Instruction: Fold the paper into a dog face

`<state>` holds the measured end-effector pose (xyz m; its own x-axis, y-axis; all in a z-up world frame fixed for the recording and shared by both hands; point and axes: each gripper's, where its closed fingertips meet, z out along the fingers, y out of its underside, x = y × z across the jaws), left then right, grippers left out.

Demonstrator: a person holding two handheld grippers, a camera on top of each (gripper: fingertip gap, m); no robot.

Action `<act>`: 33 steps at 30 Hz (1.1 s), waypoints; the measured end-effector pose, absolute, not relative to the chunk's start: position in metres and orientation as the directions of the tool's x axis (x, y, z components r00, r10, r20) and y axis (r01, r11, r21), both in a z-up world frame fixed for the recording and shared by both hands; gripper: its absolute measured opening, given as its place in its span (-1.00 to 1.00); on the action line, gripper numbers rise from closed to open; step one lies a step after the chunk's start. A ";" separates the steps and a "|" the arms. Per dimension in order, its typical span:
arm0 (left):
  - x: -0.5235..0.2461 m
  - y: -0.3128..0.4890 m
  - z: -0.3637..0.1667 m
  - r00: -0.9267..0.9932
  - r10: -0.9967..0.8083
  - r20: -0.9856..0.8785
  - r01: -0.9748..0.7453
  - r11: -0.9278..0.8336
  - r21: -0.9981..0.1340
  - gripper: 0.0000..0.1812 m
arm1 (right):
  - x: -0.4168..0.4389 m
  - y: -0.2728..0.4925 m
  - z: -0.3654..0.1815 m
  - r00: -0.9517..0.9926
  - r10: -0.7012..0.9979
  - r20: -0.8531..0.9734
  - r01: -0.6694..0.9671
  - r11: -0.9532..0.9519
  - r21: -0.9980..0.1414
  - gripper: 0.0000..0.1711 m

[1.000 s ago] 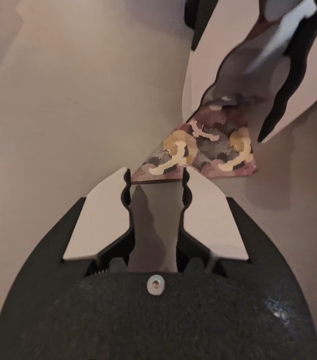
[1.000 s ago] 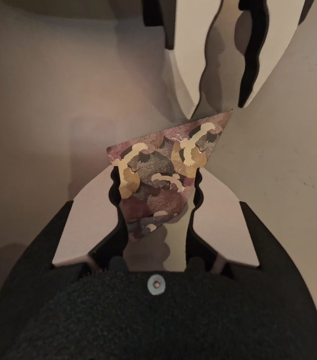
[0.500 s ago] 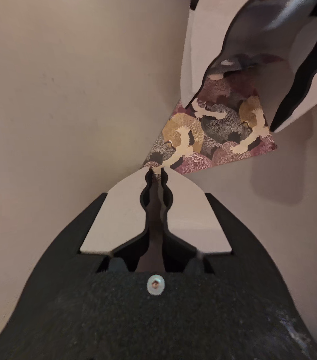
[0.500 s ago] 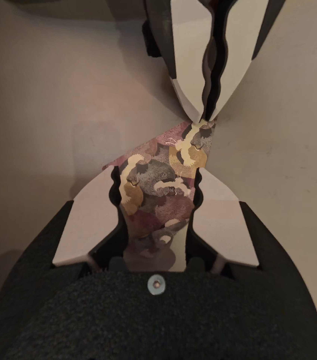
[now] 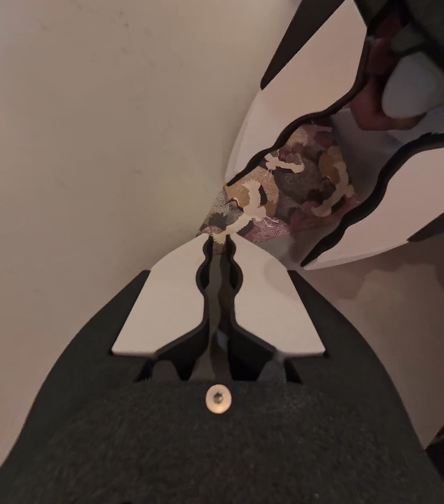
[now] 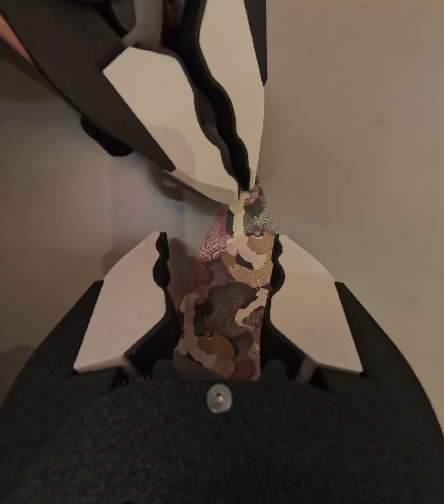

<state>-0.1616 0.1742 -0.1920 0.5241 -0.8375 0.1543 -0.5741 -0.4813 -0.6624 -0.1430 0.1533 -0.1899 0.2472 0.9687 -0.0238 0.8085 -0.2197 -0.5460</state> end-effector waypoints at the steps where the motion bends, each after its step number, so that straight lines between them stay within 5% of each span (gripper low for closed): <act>1: -0.162 0.173 -0.192 0.525 -0.839 0.145 -0.579 -0.476 -0.662 -0.90 | -0.144 0.153 -0.190 0.246 0.969 -0.024 0.806 -0.219 -0.549 -0.16; 15: -0.162 0.170 -0.192 0.535 -0.830 0.159 -0.571 -0.494 -0.656 -0.86 | -0.151 0.151 -0.195 0.239 0.971 -0.031 0.813 -0.218 -0.540 -0.13; 22: -0.174 0.168 -0.182 0.482 -0.855 0.194 -0.564 -0.472 -0.678 -0.65 | -0.152 0.152 -0.195 0.265 0.963 -0.048 0.807 -0.248 -0.536 -0.15; 33: -0.182 0.177 -0.187 0.489 -0.817 0.305 -0.533 -0.557 -0.637 -0.73 | -0.152 0.152 -0.197 0.274 0.962 -0.006 0.821 -0.237 -0.520 -0.14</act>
<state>-0.1817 0.1773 -0.1875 0.4894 -0.8169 0.3052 -0.5327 -0.5571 -0.6371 -0.1519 0.1520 -0.1966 0.2744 0.9616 -0.0056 0.8207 -0.2372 -0.5199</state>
